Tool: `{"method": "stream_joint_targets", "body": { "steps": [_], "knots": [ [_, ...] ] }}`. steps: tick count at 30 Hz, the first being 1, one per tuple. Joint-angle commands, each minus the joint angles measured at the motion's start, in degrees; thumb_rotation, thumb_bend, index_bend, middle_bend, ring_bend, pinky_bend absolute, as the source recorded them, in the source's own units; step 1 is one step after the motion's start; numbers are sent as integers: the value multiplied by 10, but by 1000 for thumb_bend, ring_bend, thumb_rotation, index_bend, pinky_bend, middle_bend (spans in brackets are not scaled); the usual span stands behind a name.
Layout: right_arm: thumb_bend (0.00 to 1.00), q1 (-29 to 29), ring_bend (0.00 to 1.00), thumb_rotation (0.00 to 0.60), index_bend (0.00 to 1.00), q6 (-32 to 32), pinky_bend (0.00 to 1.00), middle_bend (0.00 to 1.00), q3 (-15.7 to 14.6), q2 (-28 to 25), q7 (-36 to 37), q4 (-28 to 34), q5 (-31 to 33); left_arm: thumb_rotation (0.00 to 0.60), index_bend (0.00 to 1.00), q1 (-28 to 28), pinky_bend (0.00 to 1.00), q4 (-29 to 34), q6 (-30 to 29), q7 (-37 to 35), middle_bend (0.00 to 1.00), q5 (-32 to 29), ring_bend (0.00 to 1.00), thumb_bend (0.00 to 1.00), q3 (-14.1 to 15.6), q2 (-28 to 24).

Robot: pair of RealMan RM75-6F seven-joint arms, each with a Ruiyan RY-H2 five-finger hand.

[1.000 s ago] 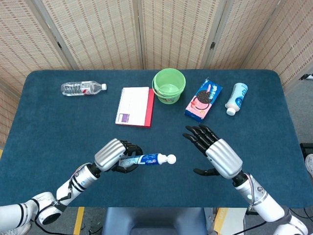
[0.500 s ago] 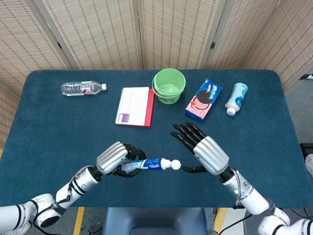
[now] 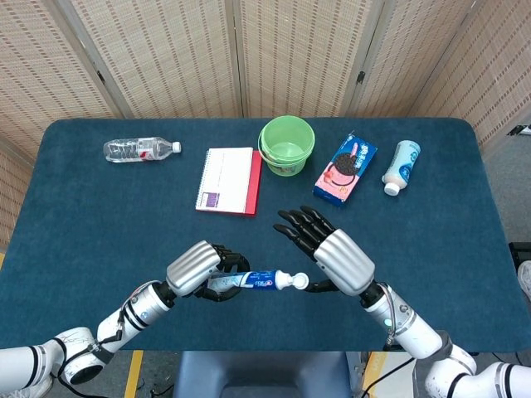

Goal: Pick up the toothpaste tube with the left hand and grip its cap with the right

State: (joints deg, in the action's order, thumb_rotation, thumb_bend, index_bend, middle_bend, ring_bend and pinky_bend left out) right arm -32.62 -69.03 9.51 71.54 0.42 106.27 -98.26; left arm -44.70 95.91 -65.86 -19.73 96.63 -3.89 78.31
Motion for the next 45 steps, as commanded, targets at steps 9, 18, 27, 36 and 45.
{"method": "stream_joint_targets", "body": {
  "steps": [9, 18, 27, 36, 45],
  "knots": [
    [0, -11, 0, 581, 0, 7, 0, 0, -2, 3, -2, 4, 13, 600, 702, 0, 606, -23, 15, 40, 784, -4, 687, 553, 10, 11],
    [0, -4, 0, 578, 0, 5, 0, 0, -16, -32, 27, 27, 18, 600, 702, 19, 603, -47, -12, 8, 785, -17, 686, 553, 9, 19],
    [0, -20, 0, 406, 0, 30, 0, 0, -29, -46, 136, 33, 20, 600, 703, 24, 602, -60, -28, -15, 785, -15, 685, 553, 5, 29],
    [0, -37, 0, 0, 0, 43, 0, 0, -30, -42, 221, 30, 27, 600, 705, 24, 600, -56, -30, -3, 788, -20, 685, 553, -2, 39],
    [0, -51, 0, 0, 0, 55, 0, 0, -24, -26, 250, 17, 46, 600, 705, 27, 600, -58, -38, -5, 788, -20, 685, 553, -7, 44]
  ]
}}
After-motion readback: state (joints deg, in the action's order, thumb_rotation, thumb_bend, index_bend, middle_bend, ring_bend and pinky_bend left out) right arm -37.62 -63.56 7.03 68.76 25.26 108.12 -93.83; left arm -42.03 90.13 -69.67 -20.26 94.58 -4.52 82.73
